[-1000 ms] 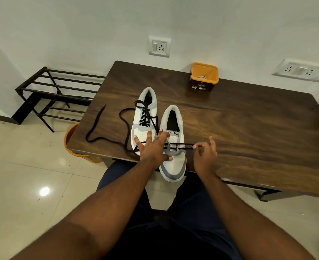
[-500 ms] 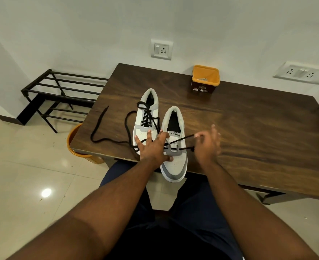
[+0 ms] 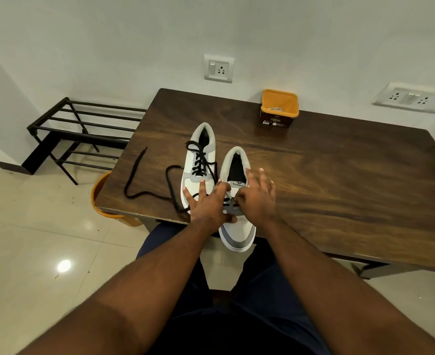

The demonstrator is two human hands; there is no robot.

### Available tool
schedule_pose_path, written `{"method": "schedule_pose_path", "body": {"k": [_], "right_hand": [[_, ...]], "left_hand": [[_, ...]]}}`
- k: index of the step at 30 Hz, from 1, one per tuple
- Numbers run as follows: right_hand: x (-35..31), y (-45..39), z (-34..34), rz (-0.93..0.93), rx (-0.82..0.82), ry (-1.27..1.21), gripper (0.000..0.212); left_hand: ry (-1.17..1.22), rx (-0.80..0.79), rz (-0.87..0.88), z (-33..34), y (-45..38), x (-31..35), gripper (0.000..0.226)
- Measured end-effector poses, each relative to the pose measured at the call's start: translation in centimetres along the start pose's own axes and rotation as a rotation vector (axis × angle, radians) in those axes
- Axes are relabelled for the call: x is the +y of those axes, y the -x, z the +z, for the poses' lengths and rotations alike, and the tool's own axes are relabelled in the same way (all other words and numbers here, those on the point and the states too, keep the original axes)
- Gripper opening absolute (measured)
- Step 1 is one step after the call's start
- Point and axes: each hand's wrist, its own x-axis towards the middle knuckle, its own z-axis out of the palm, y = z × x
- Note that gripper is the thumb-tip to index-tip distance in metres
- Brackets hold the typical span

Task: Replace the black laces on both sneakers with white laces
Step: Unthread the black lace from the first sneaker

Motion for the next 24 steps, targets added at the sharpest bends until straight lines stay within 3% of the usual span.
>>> {"method": "schedule_pose_path", "body": {"k": [2, 7, 9, 10, 12, 14, 16, 18, 21, 24], "right_hand": [[0.8, -0.1, -0.9, 0.118, 0.149, -0.165, 0.014], [9.5, -1.7, -4.8, 0.856, 0.813, -0.926, 0.019], [10.6, -1.4, -6.1, 0.948, 0.780, -0.847, 0.022], [10.0, -1.1, -6.0, 0.892, 0.682, -0.701, 0.029], [7.7, -0.4, -4.7, 0.583, 0.545, -0.417, 0.039], [4.8, 0.1, -2.7, 0.186, 0.388, -0.204, 0.030], [2.4, 0.3, -0.5, -0.059, 0.168, -0.027, 0.024], [0.8, 0.4, 0.8, -0.096, 0.051, 0.049, 0.021], [0.5, 0.0, 1.2, -0.061, 0.027, 0.005, 0.016], [2.6, -1.2, -0.4, 0.138, 0.217, -0.293, 0.007]], "left_hand": [[0.018, 0.000, 0.002, 0.0, 0.0, -0.1, 0.069], [0.025, -0.007, 0.006, -0.1, 0.0, -0.1, 0.069], [0.034, -0.007, 0.002, 0.0, 0.0, -0.1, 0.069], [0.038, -0.007, 0.002, 0.1, 0.0, -0.2, 0.069], [0.045, -0.003, 0.003, 0.2, -0.2, -0.2, 0.069], [0.042, -0.003, 0.003, 0.2, -0.2, -0.2, 0.070], [0.032, -0.001, 0.003, 0.2, -0.1, -0.2, 0.071], [0.026, 0.003, 0.002, 0.2, -0.1, -0.1, 0.072], [0.029, 0.005, 0.001, 0.2, -0.2, -0.2, 0.071], [0.039, -0.007, 0.007, 0.1, -0.2, -0.5, 0.070]]}}
